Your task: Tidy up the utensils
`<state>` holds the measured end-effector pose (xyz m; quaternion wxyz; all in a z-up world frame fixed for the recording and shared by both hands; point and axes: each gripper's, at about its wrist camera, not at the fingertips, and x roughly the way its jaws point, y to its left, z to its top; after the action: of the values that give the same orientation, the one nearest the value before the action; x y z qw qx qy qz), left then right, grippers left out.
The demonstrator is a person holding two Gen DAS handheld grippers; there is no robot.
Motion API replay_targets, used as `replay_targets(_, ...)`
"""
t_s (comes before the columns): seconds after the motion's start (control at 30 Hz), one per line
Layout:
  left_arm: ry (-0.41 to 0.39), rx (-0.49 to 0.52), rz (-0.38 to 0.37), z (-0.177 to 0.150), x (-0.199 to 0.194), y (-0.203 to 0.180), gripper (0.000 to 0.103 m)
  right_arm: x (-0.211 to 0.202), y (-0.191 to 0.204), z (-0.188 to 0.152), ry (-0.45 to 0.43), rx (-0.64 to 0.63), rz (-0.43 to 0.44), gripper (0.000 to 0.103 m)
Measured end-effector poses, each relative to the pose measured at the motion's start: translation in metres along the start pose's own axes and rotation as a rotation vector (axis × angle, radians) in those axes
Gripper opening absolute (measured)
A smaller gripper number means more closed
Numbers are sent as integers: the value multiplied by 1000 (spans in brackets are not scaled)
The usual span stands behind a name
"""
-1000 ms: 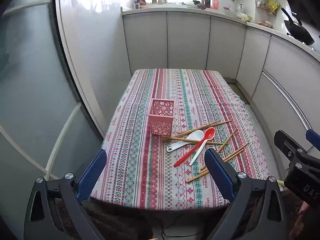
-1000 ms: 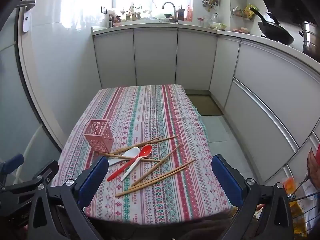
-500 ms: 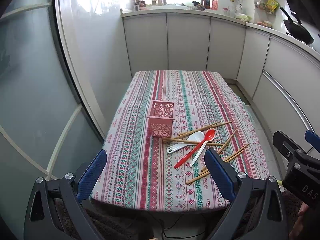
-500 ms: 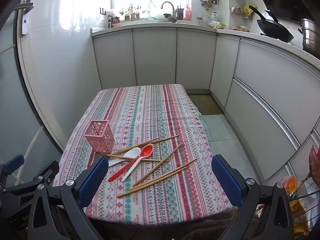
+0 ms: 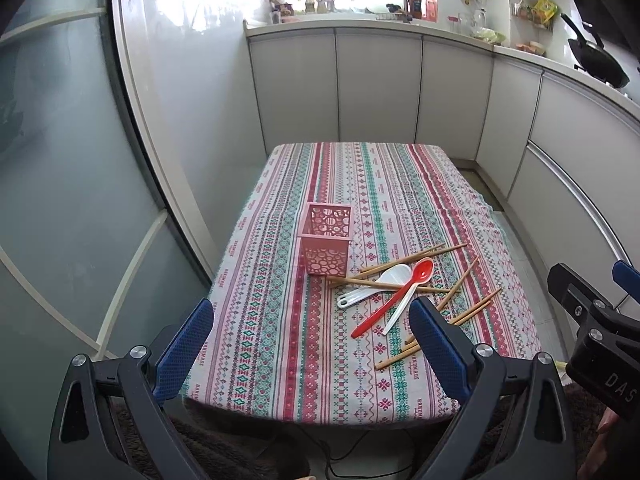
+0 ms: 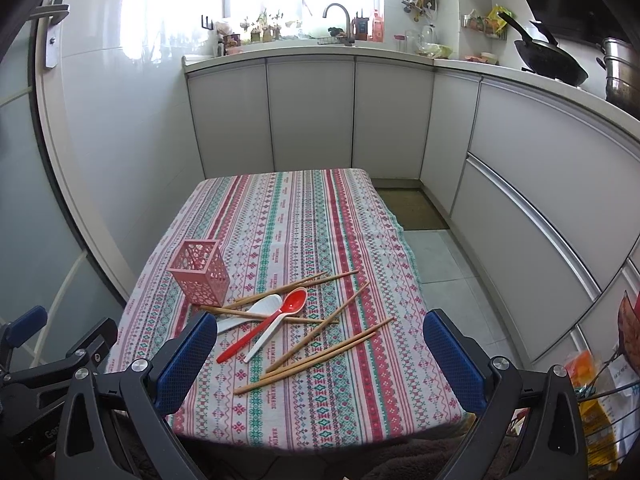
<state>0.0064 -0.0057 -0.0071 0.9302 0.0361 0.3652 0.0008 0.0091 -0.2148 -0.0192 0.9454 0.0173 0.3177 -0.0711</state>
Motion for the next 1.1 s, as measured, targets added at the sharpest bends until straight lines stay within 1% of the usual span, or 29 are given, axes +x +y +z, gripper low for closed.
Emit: replay_targets(1.1, -20, -12, -6, 2, -9, 5, 100, -10, -1, 0, -22, 2, 7, 103)
